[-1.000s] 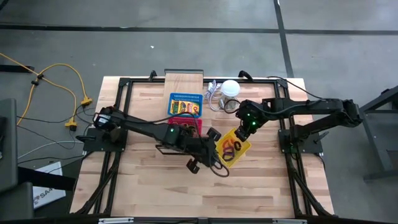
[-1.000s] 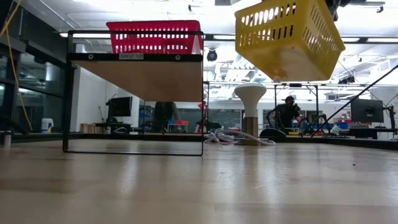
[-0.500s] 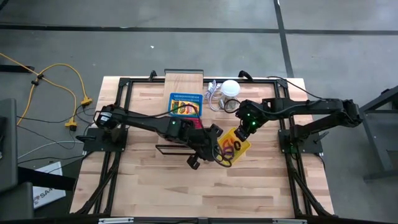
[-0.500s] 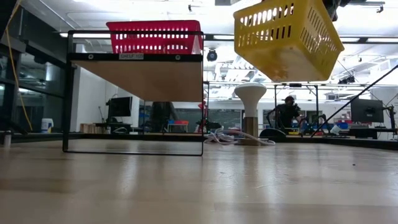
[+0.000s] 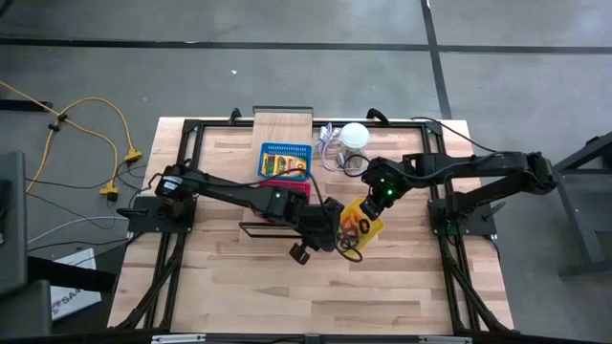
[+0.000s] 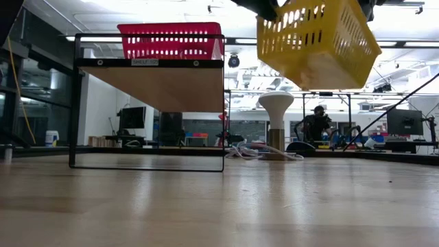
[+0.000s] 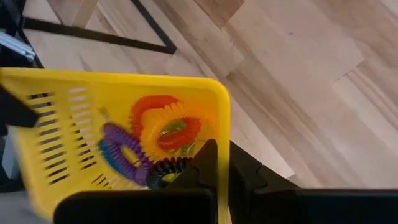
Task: Pick & Place Office Desk Supplies
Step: Put the yellow bin on the shelf
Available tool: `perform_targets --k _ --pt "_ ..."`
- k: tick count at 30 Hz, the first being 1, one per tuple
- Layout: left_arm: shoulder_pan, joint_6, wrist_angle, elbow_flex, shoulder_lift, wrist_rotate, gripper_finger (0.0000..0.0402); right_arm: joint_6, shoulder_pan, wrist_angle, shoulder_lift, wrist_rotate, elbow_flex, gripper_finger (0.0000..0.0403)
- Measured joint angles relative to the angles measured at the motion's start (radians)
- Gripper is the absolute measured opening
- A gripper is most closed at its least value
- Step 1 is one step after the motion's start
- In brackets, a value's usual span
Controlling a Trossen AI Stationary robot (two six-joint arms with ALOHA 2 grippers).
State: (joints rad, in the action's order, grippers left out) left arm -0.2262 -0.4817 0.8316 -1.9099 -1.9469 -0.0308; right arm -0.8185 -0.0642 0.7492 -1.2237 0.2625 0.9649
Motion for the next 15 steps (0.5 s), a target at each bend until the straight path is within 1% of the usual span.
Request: perform_targets --k 4,15 --pt "-0.006 -0.021 -0.016 0.001 -0.002 -0.043 0.0084 -0.019 0.018 -0.006 0.000 0.000 0.000 0.0003" --pt "-0.020 -0.006 -0.011 0.001 -0.015 -0.025 0.0084 -0.053 0.047 -0.051 0.000 0.007 -0.001 0.0003"
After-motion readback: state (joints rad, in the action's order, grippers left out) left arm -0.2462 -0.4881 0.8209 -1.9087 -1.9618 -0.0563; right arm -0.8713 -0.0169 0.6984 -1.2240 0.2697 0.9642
